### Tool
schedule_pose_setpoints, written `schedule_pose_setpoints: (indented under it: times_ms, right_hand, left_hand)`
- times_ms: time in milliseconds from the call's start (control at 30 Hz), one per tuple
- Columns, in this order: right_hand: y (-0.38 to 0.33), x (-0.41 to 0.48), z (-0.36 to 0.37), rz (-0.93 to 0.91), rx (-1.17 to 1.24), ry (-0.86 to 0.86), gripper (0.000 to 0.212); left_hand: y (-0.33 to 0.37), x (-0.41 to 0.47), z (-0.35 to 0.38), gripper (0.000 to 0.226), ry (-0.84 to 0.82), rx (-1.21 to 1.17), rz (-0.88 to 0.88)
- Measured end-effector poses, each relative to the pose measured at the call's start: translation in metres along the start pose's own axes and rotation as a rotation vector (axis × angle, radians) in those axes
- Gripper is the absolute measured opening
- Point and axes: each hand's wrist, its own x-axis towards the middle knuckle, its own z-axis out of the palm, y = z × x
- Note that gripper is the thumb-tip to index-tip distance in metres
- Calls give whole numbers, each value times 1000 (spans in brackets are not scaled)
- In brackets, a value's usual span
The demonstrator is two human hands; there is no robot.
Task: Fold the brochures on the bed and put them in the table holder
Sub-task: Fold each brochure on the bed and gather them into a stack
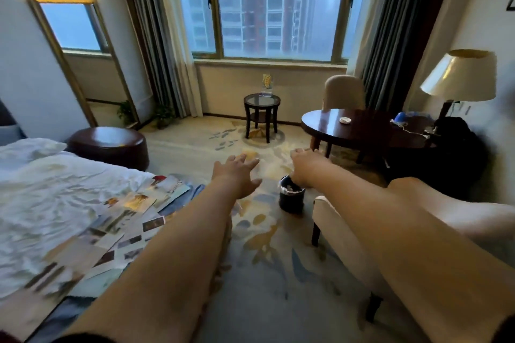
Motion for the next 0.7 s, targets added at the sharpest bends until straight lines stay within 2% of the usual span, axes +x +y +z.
schedule_pose_setpoints:
  times_ms: [133,300,467,700]
  right_hand:
    - [-67,100,-2,-153,15,3,66]
    - [-188,209,-4,-389,10,2,68]
    - [-312,293,-6,-602,33,7,71]
    - [-465,373,19,-911,-67,-59,67]
  left_hand:
    - [-83,63,9,71,20,-37,-169]
    - [-220,114,16,73,32,-119,-417]
    - [-355,122,17,73,19,-114,-659]
    - [-469,108,54,72,-69,-114,-886]
